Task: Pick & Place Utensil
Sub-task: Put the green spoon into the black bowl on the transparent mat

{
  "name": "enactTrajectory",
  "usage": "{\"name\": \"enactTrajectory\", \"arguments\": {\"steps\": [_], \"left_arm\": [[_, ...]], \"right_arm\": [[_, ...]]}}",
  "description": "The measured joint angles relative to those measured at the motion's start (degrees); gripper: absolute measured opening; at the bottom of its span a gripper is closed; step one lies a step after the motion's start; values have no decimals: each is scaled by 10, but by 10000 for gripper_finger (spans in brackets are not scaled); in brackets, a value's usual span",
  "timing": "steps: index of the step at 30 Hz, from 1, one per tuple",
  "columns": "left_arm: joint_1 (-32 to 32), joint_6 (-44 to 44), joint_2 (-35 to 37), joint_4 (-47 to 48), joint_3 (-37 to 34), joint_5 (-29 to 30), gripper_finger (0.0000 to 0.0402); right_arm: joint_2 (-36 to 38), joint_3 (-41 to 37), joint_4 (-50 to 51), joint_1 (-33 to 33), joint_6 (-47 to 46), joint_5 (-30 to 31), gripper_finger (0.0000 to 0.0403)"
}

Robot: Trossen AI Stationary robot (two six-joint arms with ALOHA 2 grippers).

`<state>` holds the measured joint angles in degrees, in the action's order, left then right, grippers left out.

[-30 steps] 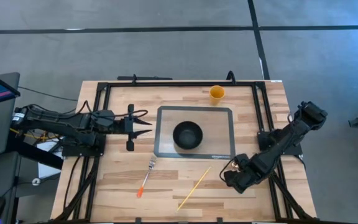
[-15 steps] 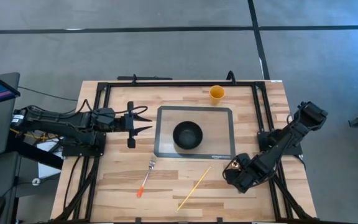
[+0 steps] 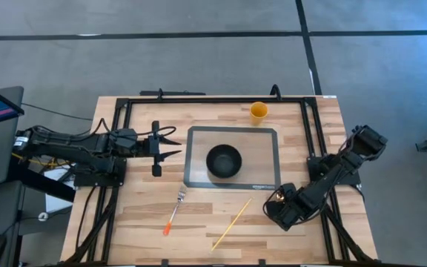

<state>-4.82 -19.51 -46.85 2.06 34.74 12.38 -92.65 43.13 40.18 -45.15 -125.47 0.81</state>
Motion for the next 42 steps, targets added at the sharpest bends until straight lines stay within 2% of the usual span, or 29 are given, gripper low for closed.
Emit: {"name": "enactTrajectory", "arguments": {"steps": [5, 11, 13, 18, 22, 25, 33, 42], "left_arm": [[0, 0, 0, 0, 0, 0, 104], [0, -1, 0, 0, 0, 0, 104], [0, -1, 0, -1, 0, 0, 104], [0, 0, 0, -1, 0, 0, 104], [0, 0, 0, -1, 0, 0, 104], [0, 0, 0, -1, 0, 0, 104], [0, 4, 0, 0, 0, 0, 104], [0, 4, 0, 0, 0, 0, 104]], "right_arm": [[2, 0, 3, 2, 0, -1, 117], [26, 5, 14, 11, 34, -8, 25], [27, 5, 12, 14, 55, -9, 10], [27, 6, 12, 32, 80, -6, 19], [29, 19, 10, 51, 155, 7, 5], [37, 37, 14, 68, 219, 8, 10], [61, 79, 47, 130, 321, 8, 4], [61, 119, 41, 218, 436, 5, 2]]}}
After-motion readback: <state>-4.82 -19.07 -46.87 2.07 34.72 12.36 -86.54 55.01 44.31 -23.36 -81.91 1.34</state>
